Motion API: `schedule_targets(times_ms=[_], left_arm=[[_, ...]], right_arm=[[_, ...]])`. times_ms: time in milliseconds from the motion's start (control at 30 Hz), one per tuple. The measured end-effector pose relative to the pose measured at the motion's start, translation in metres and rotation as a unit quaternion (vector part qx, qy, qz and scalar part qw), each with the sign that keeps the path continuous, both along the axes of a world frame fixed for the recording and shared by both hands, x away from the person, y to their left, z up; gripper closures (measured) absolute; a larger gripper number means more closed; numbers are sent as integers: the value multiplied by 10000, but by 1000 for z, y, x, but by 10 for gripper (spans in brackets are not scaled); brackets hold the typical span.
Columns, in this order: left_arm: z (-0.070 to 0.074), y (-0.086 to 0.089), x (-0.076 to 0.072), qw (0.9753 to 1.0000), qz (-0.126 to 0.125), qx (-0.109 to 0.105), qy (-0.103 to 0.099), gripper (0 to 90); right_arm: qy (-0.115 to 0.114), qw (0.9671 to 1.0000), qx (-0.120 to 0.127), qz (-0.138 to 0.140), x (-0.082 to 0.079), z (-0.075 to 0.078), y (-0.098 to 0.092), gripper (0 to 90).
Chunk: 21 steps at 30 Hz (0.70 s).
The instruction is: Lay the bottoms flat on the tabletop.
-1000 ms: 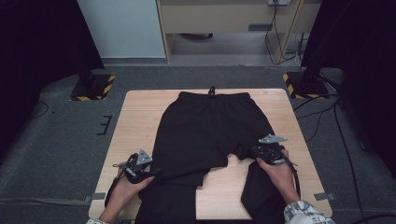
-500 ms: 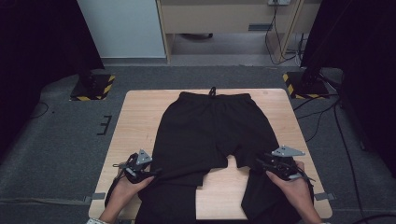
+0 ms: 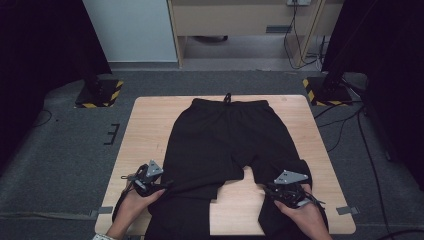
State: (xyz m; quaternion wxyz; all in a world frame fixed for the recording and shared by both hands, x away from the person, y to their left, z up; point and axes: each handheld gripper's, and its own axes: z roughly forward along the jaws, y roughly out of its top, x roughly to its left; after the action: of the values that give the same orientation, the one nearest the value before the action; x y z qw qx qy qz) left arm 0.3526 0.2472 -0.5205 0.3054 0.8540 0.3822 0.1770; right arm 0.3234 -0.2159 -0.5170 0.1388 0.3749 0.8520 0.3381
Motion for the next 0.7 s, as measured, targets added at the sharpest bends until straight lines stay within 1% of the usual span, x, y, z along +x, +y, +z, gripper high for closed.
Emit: schedule_targets(times_ms=[67, 100, 200, 233, 267, 300, 367, 400, 433, 467, 500, 533, 567, 600, 633, 700], left_arm=[[0, 0, 0, 10000, 4, 1, -5, 410], [0, 0, 0, 10000, 8, -4, -4, 410], [0, 0, 0, 10000, 18, -16, 7, 410], [0, 1, -1, 10000, 23, -33, 9, 410], [0, 1, -1, 10000, 23, -33, 9, 410], [0, 1, -1, 10000, 14, -13, 14, 410], [0, 0, -1, 10000, 23, -18, 21, 410], [0, 0, -1, 10000, 23, -18, 21, 410], [0, 0, -2, 10000, 26, -15, 23, 410], [0, 0, -2, 10000, 38, -24, 23, 409], [0, 0, -1, 10000, 44, -21, 31, 409], [0, 0, -1, 10000, 46, -30, 34, 408], [0, 1, -1, 10000, 48, -36, 37, 408], [0, 1, -1, 10000, 48, -36, 37, 407], [0, 1, -1, 10000, 51, -42, 39, 407], [0, 1, -1, 10000, 57, -57, 38, 407]], right_arm=[[90, 10000, 2, -3, 0, -4, -5, 711], [124, 9999, 58, -26, -1, -4, -7, 713], [183, 9998, 75, 2, -3, -4, -11, 713], [256, 9996, 108, 74, -10, -4, -17, 714], [256, 9996, 108, 74, -10, -4, -17, 714], [336, 9993, 94, 140, -21, -2, -24, 714], [531, 9980, 198, 278, -33, 0, -32, 702], [531, 9980, 198, 278, -33, 0, -32, 702], [430, 9983, 213, 344, -38, 2, -36, 682], [88, 9989, 406, 233, -43, 12, -47, 650], [-81, 9980, 616, 68, -42, 19, -55, 636], [-198, 9967, 785, -102, -39, 25, -64, 615], [-312, 9954, 864, -281, -34, 30, -72, 598], [-312, 9954, 864, -281, -34, 30, -72, 598], [-379, 9936, 881, -603, -24, 34, -86, 561], [-469, 9917, 758, -924, -13, 34, -99, 522]])
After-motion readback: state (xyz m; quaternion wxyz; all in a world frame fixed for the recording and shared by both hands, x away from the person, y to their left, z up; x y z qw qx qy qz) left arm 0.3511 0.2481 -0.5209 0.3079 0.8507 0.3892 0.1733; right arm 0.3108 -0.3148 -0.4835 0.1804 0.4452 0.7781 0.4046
